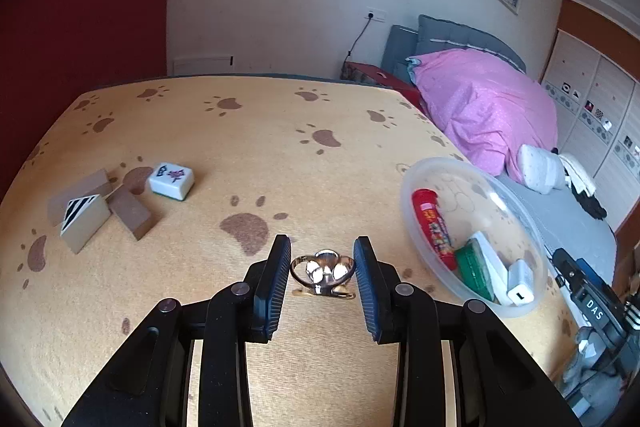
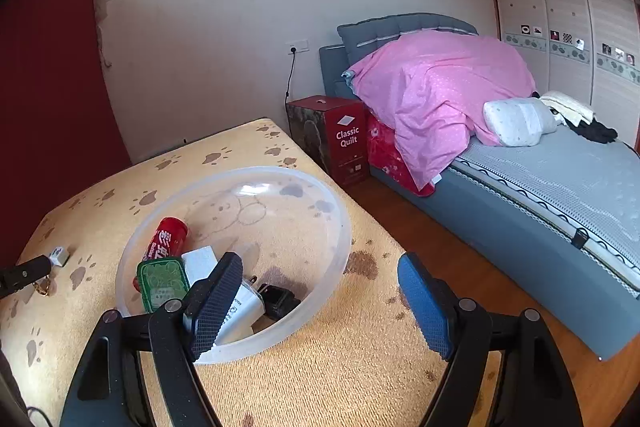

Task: Organize rigid objects
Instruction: 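Carry the gold ring into the bowl and open the left gripper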

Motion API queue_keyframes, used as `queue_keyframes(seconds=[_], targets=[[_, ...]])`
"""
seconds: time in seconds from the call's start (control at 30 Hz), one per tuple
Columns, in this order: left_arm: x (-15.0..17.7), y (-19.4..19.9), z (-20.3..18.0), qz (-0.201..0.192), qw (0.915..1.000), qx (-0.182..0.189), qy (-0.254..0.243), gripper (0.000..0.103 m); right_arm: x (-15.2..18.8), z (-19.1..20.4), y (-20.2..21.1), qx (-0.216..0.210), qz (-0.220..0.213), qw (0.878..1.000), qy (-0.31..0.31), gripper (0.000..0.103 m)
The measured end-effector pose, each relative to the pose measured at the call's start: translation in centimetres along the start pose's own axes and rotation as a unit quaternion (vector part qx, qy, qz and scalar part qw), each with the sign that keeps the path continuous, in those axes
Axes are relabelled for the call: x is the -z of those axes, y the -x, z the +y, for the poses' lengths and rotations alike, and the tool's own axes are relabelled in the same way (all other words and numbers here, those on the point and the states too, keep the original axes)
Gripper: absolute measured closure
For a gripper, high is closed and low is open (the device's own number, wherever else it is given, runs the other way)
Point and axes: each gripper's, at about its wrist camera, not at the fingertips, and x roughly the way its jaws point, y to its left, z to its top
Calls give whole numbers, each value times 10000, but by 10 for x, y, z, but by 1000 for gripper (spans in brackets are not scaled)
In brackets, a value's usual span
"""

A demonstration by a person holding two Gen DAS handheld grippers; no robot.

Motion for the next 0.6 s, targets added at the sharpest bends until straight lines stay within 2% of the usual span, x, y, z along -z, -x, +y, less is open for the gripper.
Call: queue_keyframes(seconds=[0.2,0.5,0.6], targets=[[1,-3,-26,9,9995,90,-306,69,5,-3,-1,-95,20,10000,-22,20],[3,-4,-35,62,9994,48,-349,69,7,-5,1,-231,60,9997,-52,20],[9,-7,-38,224,9991,143,-322,67,7,-7,1,-259,78,9996,-80,20]])
